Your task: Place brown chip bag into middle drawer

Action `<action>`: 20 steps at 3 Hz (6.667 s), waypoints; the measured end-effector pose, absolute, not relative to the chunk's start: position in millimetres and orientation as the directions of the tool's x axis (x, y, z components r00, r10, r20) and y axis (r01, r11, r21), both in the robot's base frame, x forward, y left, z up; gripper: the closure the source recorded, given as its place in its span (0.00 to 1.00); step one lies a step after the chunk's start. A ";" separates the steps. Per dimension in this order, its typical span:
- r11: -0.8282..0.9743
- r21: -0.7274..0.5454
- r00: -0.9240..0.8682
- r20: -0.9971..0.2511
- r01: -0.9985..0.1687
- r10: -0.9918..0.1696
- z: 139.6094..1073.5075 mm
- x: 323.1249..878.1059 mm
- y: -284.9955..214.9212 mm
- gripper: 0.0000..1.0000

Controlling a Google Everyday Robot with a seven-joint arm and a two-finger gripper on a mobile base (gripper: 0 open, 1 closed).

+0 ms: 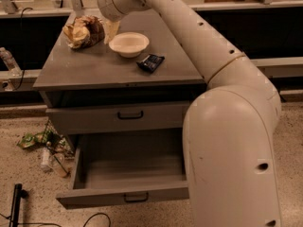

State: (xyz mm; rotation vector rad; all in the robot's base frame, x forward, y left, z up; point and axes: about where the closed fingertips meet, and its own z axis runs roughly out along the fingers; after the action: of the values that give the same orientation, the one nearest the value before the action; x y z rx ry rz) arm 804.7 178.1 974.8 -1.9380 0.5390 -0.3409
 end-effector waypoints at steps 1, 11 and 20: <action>-0.344 -0.914 0.851 -0.002 -0.214 -0.525 969.9 815.0 195.9 0.00; -0.277 -0.941 0.954 -0.116 -0.195 -0.277 1022.3 728.8 249.0 1.00; 0.230 -0.639 0.504 -0.739 -0.734 -0.447 958.4 454.4 234.6 1.00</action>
Offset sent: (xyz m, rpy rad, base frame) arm 0.0561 0.0745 -0.0142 0.0167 0.0117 -0.0203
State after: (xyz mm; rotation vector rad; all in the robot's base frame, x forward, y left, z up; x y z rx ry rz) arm 454.4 234.6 958.4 -1.4031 1.1154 0.2681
